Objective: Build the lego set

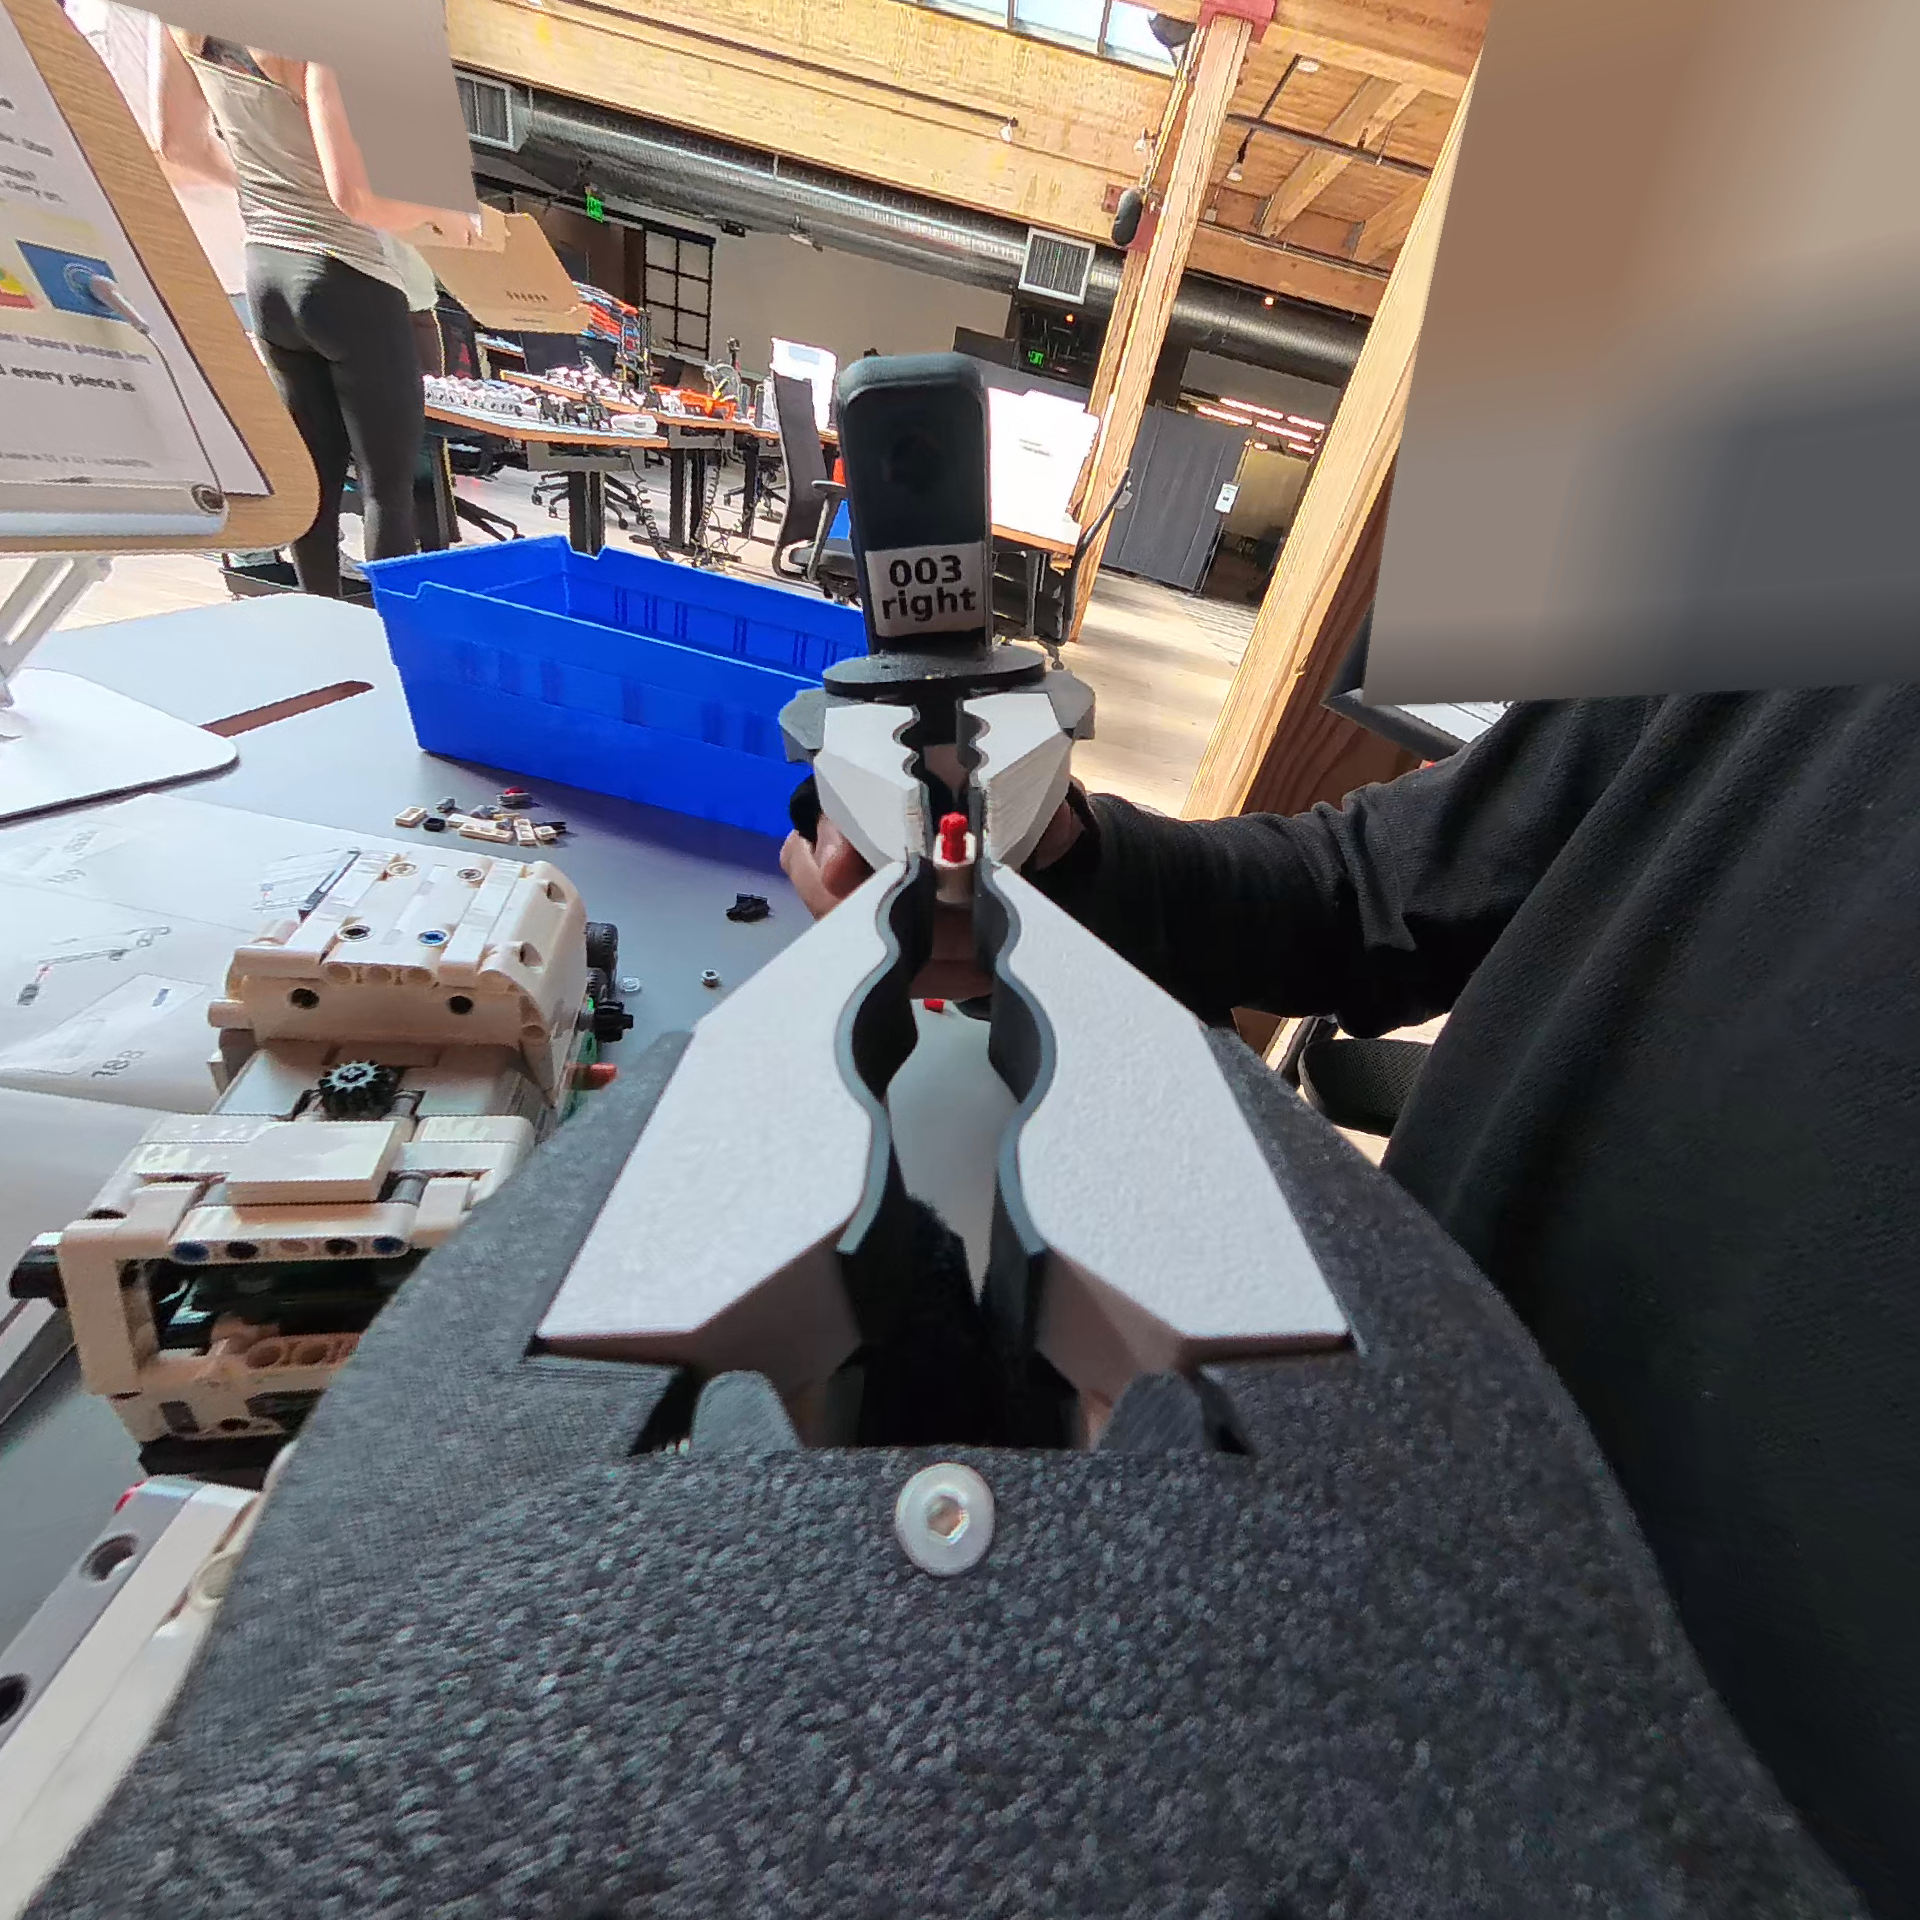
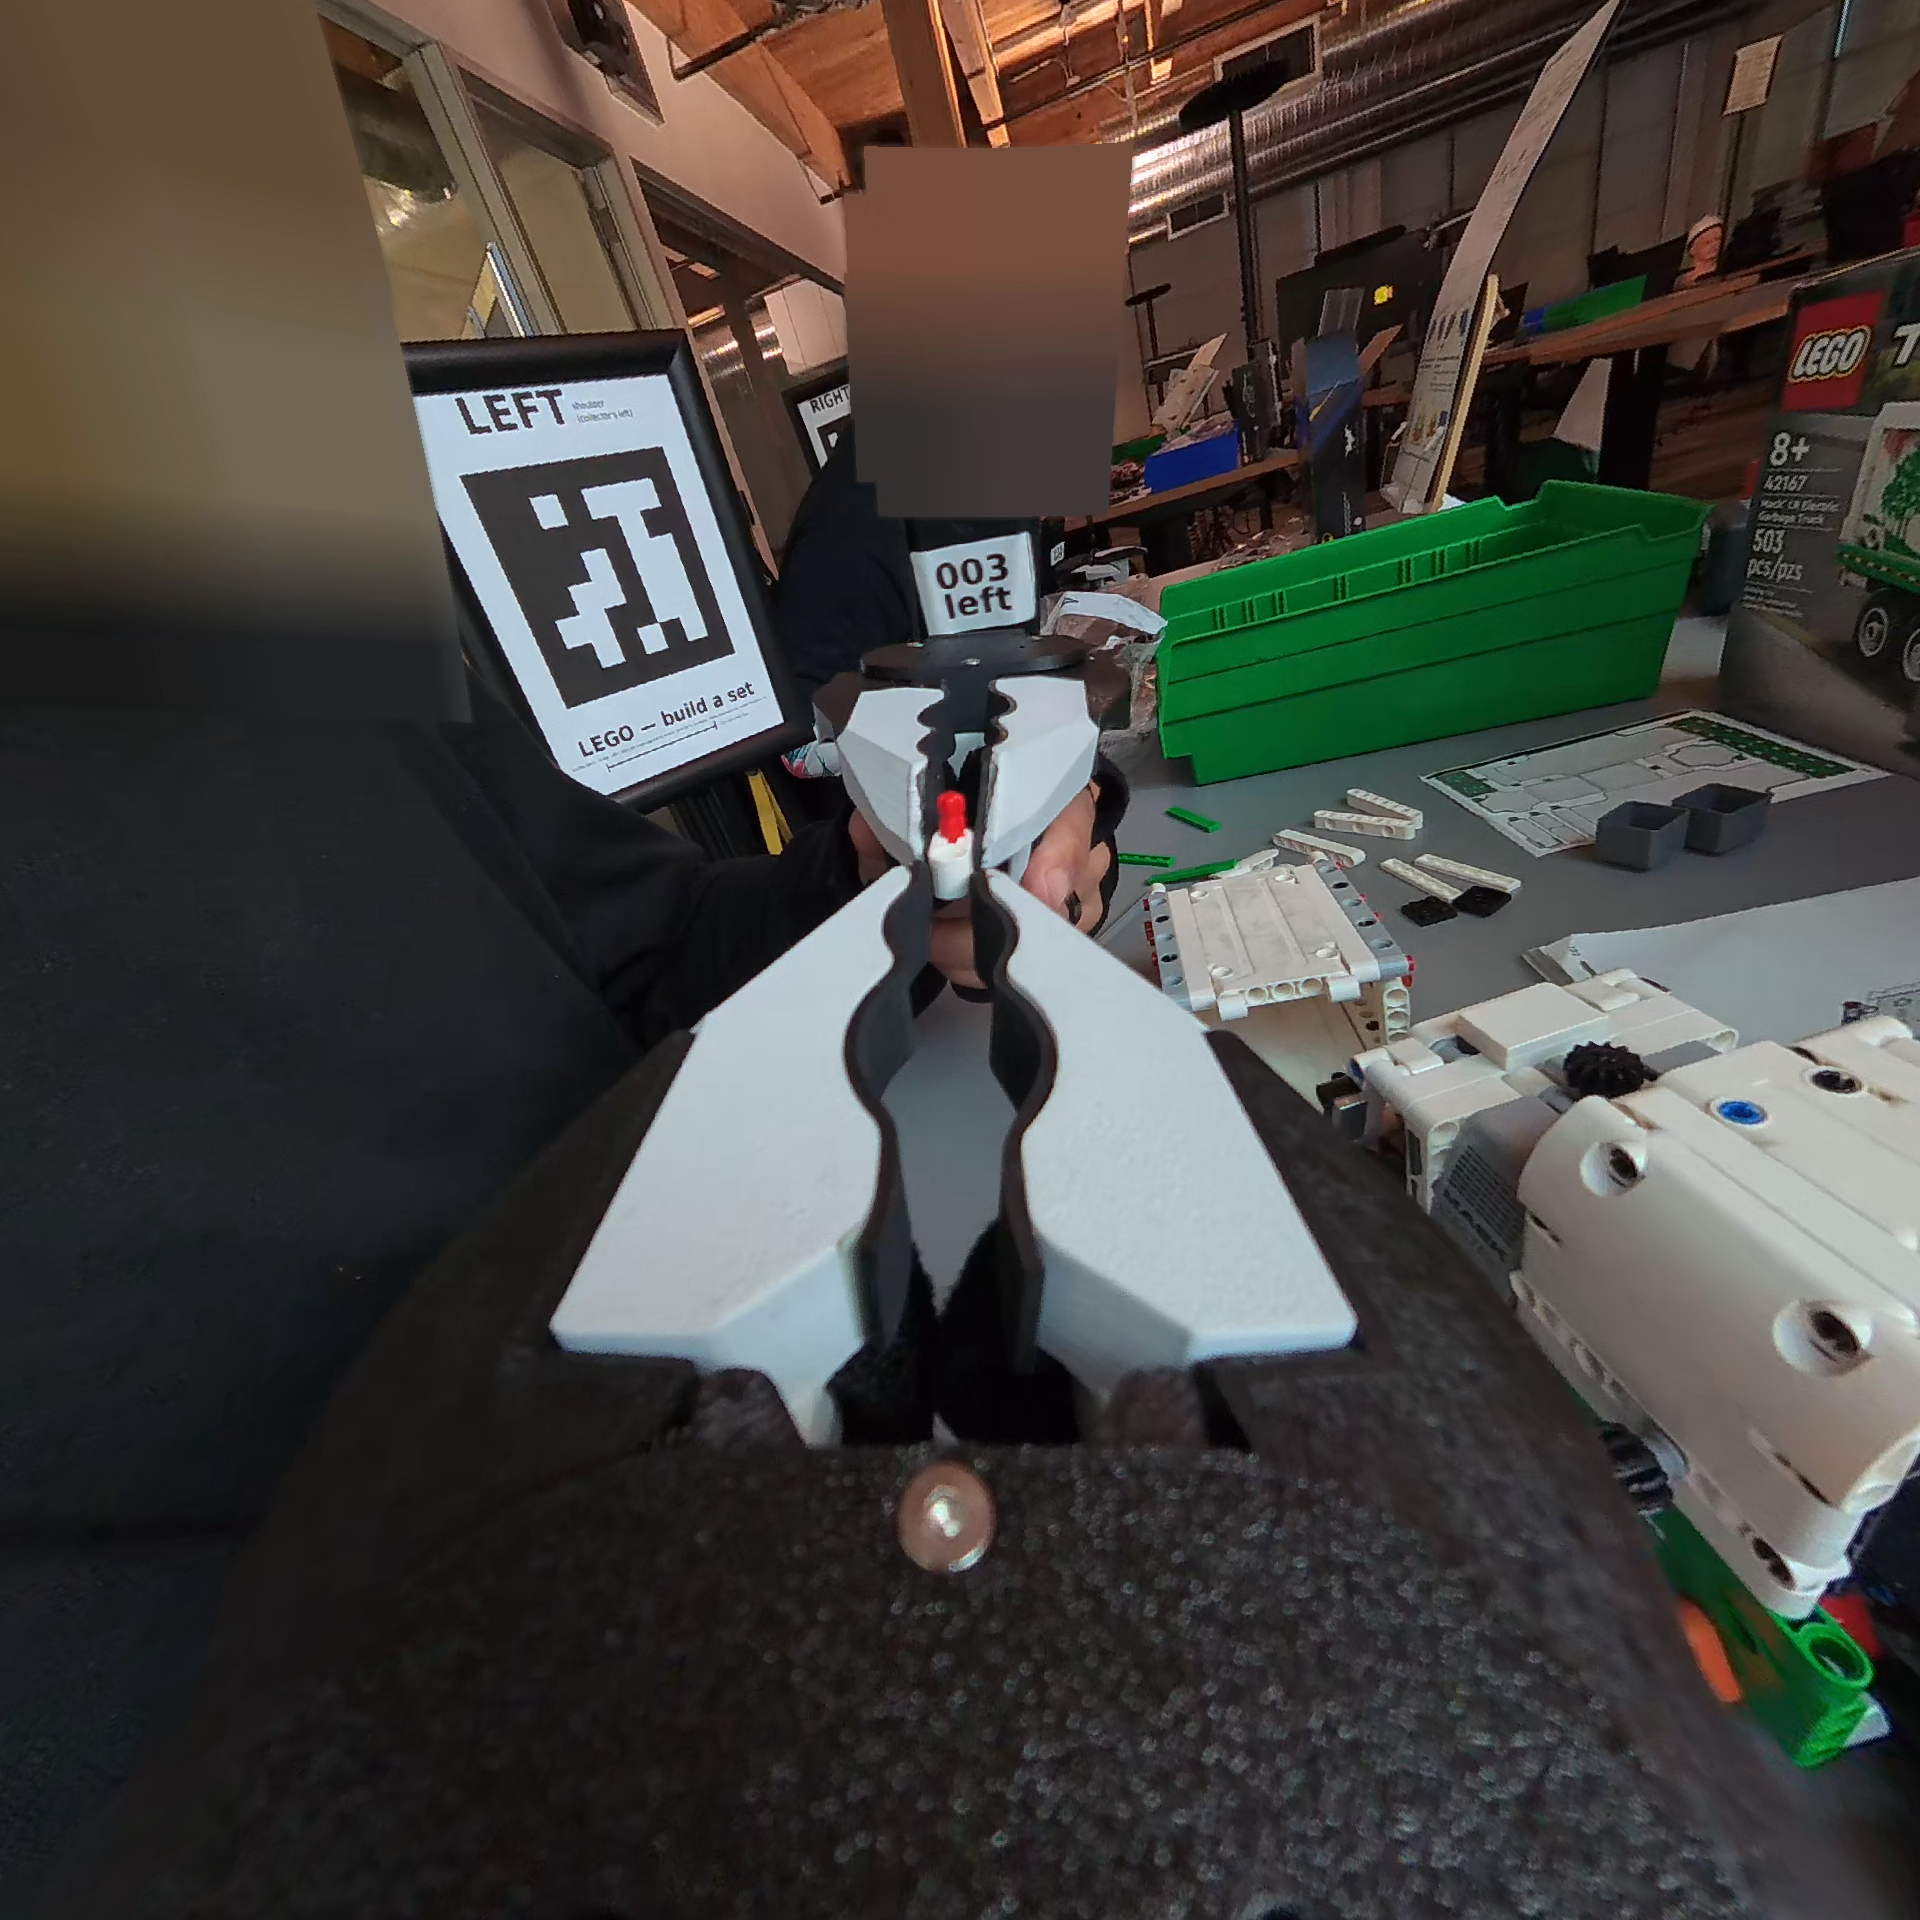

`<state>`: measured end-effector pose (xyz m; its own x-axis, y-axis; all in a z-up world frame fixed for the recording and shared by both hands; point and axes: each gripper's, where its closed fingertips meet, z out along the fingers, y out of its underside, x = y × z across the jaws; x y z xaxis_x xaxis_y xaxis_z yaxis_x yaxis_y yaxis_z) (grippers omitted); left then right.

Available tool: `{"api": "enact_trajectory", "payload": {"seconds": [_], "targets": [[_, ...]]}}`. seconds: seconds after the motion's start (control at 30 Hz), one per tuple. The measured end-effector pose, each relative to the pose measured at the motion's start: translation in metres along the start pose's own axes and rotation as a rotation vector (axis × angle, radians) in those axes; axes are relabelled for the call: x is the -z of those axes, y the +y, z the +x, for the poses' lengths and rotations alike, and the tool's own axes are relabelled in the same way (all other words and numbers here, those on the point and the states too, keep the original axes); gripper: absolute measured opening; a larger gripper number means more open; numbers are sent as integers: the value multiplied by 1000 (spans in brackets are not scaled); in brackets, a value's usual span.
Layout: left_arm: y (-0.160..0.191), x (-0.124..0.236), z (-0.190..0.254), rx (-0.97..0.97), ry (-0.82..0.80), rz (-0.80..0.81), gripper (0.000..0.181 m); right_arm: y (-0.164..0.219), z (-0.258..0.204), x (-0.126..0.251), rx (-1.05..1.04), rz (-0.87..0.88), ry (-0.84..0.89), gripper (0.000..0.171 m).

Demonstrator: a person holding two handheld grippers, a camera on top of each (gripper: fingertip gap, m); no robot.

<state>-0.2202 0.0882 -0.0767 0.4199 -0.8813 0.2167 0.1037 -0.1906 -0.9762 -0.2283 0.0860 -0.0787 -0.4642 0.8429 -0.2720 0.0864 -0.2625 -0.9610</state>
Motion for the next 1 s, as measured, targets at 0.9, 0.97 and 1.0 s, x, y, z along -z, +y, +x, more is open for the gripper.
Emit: {"api": "enact_trajectory", "payload": {"seconds": [0.9,0.97,1.0], "targets": [[-6,15,-37,-219,-308,-18,7,-1,39,19,34,-55,246,5],[-7,17,-37,-234,-320,-12,7,-1,40,19,45,-51,259,5],[-9,18,-37,-242,-327,-2,7,-1,41,20,53,-51,265,5]]}}
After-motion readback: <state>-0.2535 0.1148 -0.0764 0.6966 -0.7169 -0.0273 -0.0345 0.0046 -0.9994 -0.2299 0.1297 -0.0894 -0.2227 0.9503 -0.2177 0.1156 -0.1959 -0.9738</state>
